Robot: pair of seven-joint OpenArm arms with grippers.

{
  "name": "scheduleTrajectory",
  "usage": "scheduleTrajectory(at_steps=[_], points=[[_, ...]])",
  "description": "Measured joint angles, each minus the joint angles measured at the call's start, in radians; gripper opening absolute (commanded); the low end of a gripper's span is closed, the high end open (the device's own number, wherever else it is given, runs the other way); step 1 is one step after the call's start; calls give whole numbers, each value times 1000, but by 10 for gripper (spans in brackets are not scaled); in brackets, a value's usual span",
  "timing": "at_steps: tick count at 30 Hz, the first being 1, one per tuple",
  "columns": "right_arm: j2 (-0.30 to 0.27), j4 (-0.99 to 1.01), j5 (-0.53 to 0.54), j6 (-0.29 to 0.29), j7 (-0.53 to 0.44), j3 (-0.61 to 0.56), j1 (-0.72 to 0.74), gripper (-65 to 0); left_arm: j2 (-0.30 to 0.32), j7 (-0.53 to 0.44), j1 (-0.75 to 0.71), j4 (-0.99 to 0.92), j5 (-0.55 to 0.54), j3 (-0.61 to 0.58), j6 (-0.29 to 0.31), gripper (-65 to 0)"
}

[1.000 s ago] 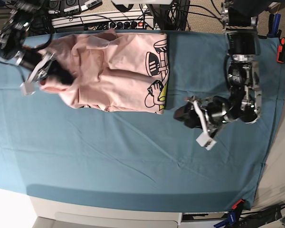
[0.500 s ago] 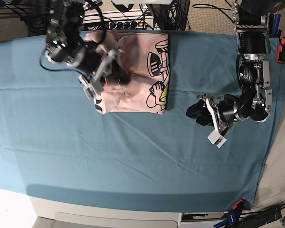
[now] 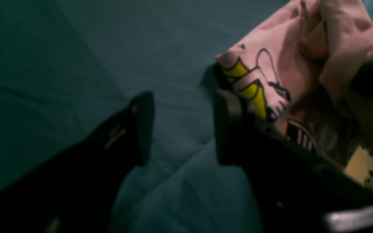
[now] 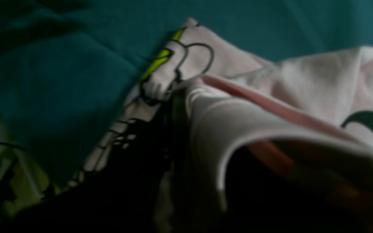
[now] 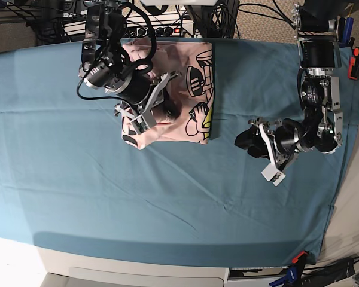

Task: Fold the T-shirt properly
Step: 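Grasp the folded bundle with the right gripper and fold it over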

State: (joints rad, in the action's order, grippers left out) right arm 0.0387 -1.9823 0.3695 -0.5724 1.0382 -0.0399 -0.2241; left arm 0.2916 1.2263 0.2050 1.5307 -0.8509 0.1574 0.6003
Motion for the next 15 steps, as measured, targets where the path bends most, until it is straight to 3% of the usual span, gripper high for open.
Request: scheduleTrajectory(at_steps=[2, 4, 15], points=[[0, 0, -27, 0, -15, 0, 2, -468, 0, 0, 0, 0, 0, 0, 0, -346], [0, 0, -27, 0, -41, 0, 6, -438, 0, 0, -2, 0, 0, 0, 0, -346], [-2, 225, -27, 0, -46, -120, 142, -438, 0, 0, -40, 0, 0, 0, 0, -346]])
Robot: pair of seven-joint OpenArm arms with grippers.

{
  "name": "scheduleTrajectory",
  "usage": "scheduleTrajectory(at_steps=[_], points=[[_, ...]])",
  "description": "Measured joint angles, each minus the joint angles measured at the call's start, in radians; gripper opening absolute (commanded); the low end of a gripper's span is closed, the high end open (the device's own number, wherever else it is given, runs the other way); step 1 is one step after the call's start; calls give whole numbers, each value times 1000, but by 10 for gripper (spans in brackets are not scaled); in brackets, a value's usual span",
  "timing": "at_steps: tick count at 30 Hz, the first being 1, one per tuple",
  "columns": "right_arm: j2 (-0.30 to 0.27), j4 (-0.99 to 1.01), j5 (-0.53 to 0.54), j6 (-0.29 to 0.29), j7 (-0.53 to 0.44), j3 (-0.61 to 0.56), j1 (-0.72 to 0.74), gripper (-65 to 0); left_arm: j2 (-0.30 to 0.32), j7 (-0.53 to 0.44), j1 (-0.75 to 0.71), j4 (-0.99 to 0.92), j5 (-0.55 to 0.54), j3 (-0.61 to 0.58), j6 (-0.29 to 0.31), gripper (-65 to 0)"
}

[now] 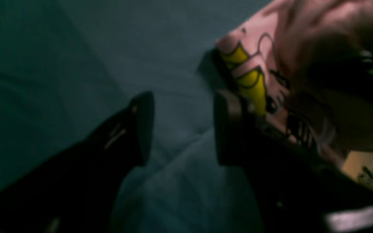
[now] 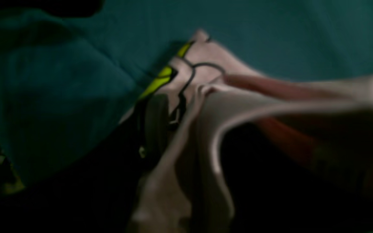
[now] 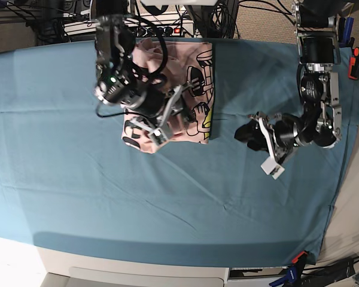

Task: Fold the T-shirt properly
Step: 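Grasp the folded bundle with the right gripper and fold it over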

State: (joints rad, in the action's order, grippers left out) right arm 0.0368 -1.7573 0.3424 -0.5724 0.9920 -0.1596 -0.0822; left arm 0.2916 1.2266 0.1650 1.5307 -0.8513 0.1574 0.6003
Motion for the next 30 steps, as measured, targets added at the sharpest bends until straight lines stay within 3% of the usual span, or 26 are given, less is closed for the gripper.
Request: scheduleTrajectory(at_steps=[10, 23, 30], points=[[0, -23, 62, 3, 165, -161, 18, -438, 0, 0, -1, 0, 0, 0, 0, -346], [0, -51, 45, -9, 175, -171, 19, -437, 0, 0, -1, 0, 0, 0, 0, -346], [-1, -51, 32, -84, 76, -171, 51, -437, 0, 0, -2, 0, 0, 0, 20, -346]])
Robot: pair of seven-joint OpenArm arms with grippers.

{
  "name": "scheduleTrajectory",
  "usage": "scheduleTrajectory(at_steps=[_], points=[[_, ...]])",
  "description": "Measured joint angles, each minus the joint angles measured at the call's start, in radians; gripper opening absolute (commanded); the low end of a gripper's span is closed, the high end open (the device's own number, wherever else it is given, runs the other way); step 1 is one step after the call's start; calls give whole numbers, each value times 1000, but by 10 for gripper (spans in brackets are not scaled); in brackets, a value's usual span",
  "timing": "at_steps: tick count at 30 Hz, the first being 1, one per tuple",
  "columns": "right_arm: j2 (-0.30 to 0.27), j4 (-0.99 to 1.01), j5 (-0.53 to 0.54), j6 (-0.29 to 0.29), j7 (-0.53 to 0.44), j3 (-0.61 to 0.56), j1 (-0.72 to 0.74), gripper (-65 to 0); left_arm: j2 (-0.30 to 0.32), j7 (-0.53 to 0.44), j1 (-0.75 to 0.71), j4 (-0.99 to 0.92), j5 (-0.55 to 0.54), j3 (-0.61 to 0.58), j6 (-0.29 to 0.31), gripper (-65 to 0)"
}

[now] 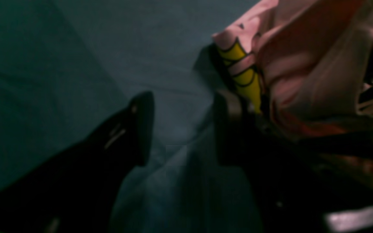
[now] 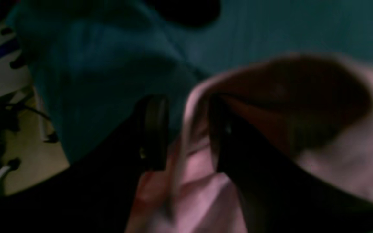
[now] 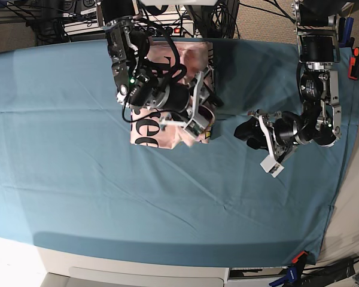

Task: Fold the T-shirt properly
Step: 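Grasp the folded bundle with the right gripper and fold it over, then grasp opposite corners of the folded shirt with both grippers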

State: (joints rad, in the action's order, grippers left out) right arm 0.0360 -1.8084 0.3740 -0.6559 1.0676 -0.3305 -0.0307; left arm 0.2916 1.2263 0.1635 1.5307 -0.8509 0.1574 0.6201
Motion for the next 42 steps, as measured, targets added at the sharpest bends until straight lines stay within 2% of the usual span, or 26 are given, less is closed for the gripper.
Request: scheduleTrajectory(at_steps=[5, 12, 15, 17, 19, 20, 21, 23, 26, 29, 33, 37, 39, 42], points=[[0, 0, 0, 0, -21, 0, 72, -437, 0, 0, 0, 0, 0, 0, 0, -346], [0, 0, -7, 0, 2, 0, 84, -437, 0, 0, 0, 0, 0, 0, 0, -346], [0, 0, -109, 9, 50, 0, 85, -437, 0, 0, 0, 0, 2, 0, 0, -346], [1, 0, -180, 91, 112, 14, 85, -437, 2, 0, 0, 0, 15, 0, 0, -346], [-5, 0, -216, 162, 129, 63, 84, -437, 11, -1, -2, 0, 14, 0, 0, -346], [-14, 0, -217, 183, 129, 99, 84, -437, 19, -1, -3, 0, 14, 0, 0, -346], [-23, 0, -216, 181, 129, 142, 84, -437, 26, 0, -3, 0, 16, 0, 0, -346], [-48, 0, -211, 185, 129, 240, 84, -397, 37, -1, -5, 0, 15, 0, 0, -345], [-100, 0, -151, 184, 116, 391, 84, -314, 44, -5, -14, 0, 7, -1, -2, -345], [-167, 0, -100, 187, 87, 543, 84, -308, 50, -6, -42, 0, 2, 0, -12, -345], [-243, 1, 65, 185, 92, 693, 84, -308, 49, -3, -84, 0, -11, -1, -12, -345], [-302, 74, 195, 158, 118, 727, 89, -308, 50, 27, -130, 1, -50, 0, -12, -345], [-319, 162, 239, 156, 153, 726, 103, -308, 50, 23, -163, 7, -93, 0, -12, -340], [-345, 288, 358, 125, 216, 726, 145, -308, 49, 27, -209, 47, -112, 0, -12, -338]])
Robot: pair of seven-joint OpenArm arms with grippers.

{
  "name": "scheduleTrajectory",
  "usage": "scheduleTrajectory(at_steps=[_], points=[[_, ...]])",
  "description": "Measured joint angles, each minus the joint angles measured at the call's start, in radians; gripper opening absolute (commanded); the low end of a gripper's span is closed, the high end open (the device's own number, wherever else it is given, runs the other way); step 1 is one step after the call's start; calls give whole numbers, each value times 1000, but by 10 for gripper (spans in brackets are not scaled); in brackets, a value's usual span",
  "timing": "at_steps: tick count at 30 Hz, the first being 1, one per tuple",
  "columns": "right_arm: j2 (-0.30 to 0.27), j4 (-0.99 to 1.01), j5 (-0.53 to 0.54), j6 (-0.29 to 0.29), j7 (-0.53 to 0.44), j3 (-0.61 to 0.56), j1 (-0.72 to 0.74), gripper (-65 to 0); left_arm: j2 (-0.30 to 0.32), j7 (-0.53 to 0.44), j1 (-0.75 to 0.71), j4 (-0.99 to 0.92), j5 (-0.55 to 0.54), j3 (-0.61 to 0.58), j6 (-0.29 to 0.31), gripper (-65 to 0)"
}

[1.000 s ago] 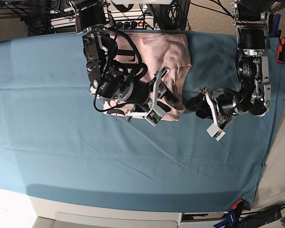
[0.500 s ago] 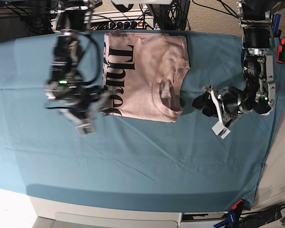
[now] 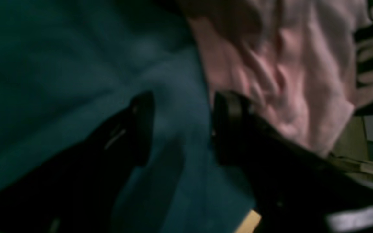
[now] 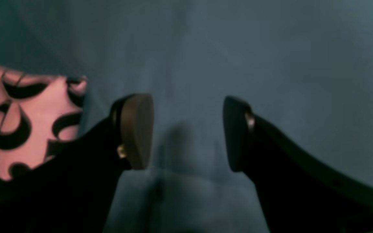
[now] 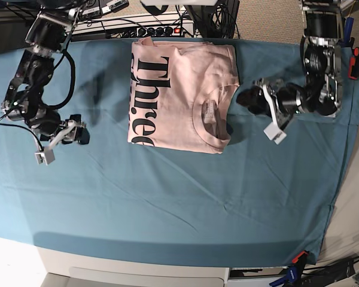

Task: Fold the T-shirt properly
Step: 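Grasp opposite corners of the folded shirt with both grippers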

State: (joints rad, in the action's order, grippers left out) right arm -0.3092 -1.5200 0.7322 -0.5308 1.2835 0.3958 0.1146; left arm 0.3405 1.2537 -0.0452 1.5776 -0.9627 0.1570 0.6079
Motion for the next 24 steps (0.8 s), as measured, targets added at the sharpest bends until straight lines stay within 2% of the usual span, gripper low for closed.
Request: scheduleTrajectory(at_steps=[4, 8, 12, 15, 20, 24], points=[[-20, 135, 154, -44, 48, -2, 86, -308, -2, 0, -85, 92, 11, 0, -12, -323], [-21, 266, 224, -64, 102, -11, 147, -308, -2, -40, -192, 179, 39, 2, -59, -297], [-21, 346, 282, -66, 126, -82, 194, -308, -5, -80, -285, 244, 64, 3, -85, -297], [-23, 362, 294, -76, 126, -167, 220, -308, -19, -80, -336, 286, 77, 2, -88, -297], [-23, 364, 299, -76, 126, -333, 237, -308, -98, -61, -406, 335, 88, 2, -92, -297], [-20, 364, 299, -76, 126, -389, 235, -308, -139, -57, -411, 337, 98, 2, -92, -298]])
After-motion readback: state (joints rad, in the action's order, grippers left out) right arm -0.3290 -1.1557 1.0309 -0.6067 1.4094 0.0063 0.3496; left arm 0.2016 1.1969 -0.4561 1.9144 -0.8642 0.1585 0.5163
